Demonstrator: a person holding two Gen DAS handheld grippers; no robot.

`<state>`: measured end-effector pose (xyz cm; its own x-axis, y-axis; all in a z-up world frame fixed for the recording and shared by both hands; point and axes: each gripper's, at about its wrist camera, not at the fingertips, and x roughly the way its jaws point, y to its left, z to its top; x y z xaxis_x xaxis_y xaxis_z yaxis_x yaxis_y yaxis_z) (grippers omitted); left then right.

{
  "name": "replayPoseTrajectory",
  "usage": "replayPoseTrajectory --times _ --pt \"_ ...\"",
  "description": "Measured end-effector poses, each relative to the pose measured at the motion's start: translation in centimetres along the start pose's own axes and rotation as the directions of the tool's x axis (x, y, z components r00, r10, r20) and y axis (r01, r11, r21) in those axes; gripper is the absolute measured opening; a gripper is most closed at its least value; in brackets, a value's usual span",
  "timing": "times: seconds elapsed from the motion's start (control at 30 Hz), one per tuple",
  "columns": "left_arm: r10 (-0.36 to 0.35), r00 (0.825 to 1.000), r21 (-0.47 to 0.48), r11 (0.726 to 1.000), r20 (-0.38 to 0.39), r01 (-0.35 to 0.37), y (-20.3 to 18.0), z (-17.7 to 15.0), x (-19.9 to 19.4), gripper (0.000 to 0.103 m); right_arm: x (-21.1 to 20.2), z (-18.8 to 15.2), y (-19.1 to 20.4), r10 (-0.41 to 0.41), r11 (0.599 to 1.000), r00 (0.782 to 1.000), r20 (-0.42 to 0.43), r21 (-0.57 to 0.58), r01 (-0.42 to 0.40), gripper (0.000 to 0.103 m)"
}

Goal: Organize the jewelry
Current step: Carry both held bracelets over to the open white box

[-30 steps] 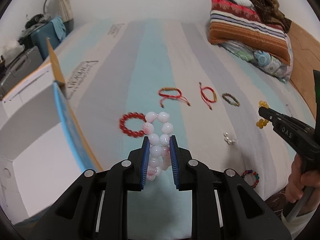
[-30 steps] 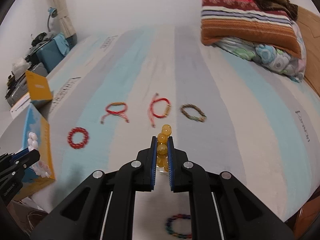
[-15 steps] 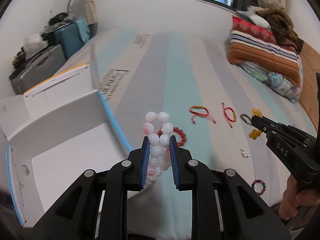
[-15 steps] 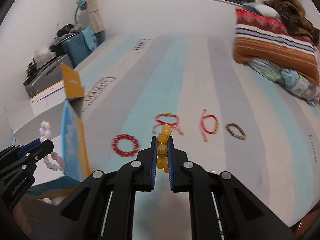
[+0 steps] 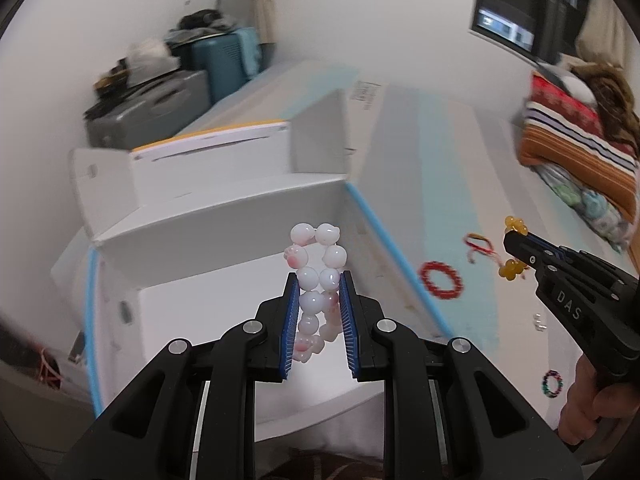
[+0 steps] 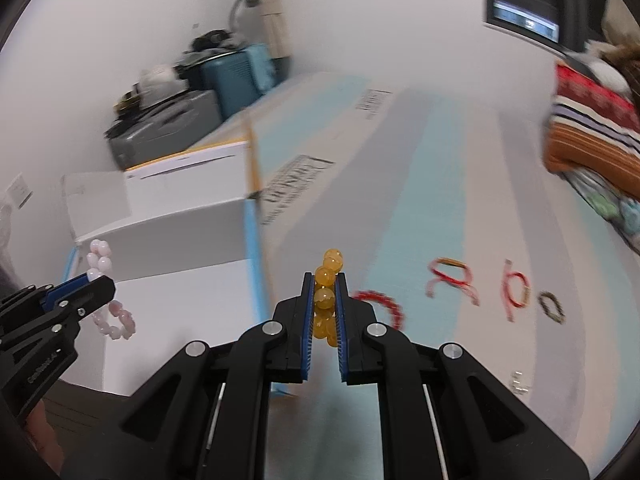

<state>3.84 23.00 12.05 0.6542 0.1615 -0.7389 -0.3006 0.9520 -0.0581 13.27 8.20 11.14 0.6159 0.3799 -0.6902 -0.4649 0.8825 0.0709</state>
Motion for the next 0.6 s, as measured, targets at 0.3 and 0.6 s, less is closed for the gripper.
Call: replayPoseTrajectory --times 0.3,0.6 --pt "0.071 0.996 -0.097 0.992 -0.048 -0.075 7.2 -1.9 0.0 0.02 3.1 0.1 8.2 0.088 0.991 0.995 -0.049 -0.099 -0.093 0.009" --pt "0.09 0.983 -0.171 0.978 -0.162 -0.118 11.3 -3.9 2.7 0.02 8.7 -1.0 12.4 0.08 0.983 0.977 -0.197 -0.147 -0.111 0.009"
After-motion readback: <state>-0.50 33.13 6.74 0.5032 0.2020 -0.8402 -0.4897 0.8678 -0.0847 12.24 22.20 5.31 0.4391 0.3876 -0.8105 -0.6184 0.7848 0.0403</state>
